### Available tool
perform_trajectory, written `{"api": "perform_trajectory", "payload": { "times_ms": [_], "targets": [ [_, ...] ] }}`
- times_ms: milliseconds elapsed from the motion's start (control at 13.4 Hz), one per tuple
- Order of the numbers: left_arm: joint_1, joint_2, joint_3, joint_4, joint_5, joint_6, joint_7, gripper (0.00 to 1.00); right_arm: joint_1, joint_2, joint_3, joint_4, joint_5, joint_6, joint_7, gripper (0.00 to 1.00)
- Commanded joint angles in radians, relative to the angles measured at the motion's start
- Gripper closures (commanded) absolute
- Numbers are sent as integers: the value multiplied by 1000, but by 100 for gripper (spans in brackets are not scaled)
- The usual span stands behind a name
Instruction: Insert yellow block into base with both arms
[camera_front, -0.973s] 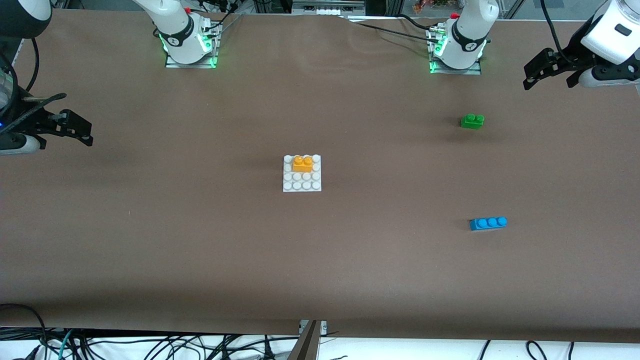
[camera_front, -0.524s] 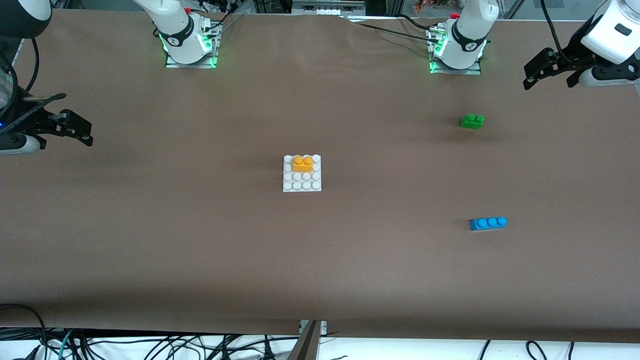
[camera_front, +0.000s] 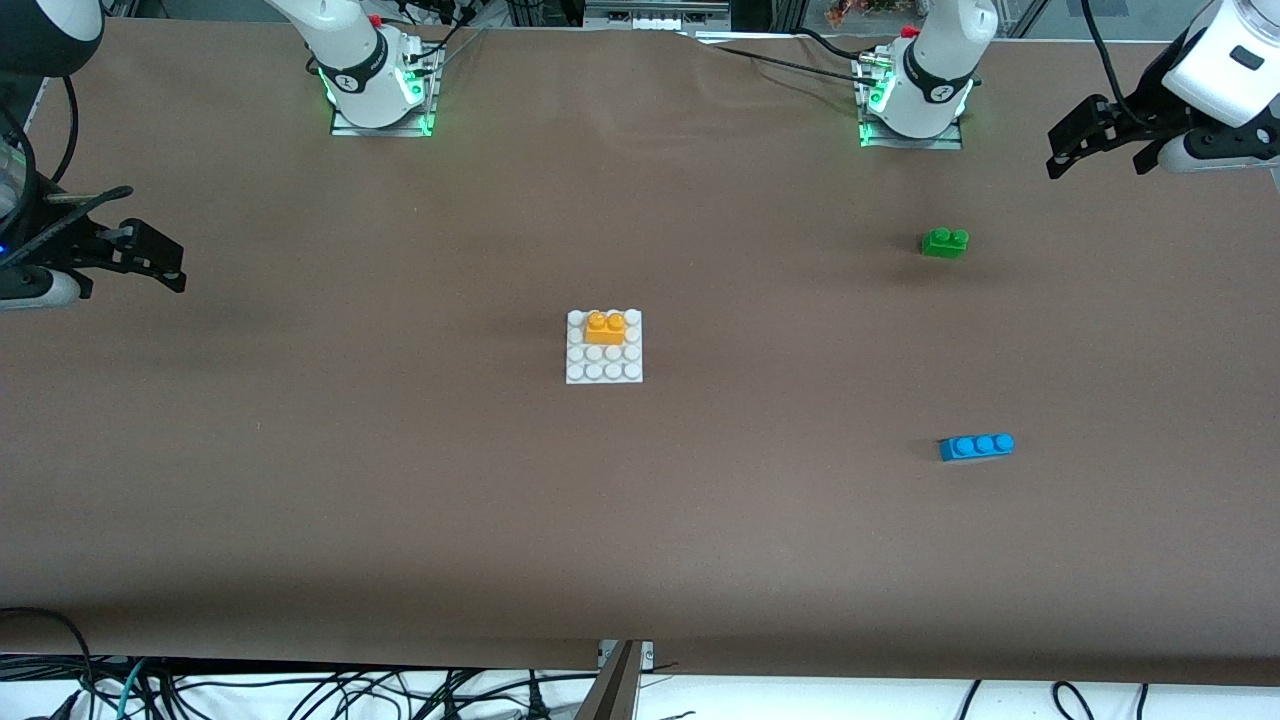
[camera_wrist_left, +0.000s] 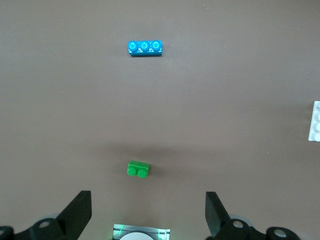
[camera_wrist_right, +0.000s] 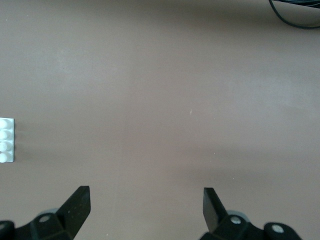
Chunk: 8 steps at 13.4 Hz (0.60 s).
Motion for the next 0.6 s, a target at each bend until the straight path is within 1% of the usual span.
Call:
{"api": "perform_trajectory", "payload": {
  "times_ms": [0, 524],
  "targets": [
    [8, -20, -7, -21, 28, 8, 22, 0, -2, -3, 7, 5, -9, -8, 12, 0],
    [6, -17, -7, -27, 26, 10, 20, 0, -2, -3, 7, 5, -9, -8, 4, 0]
  ]
}}
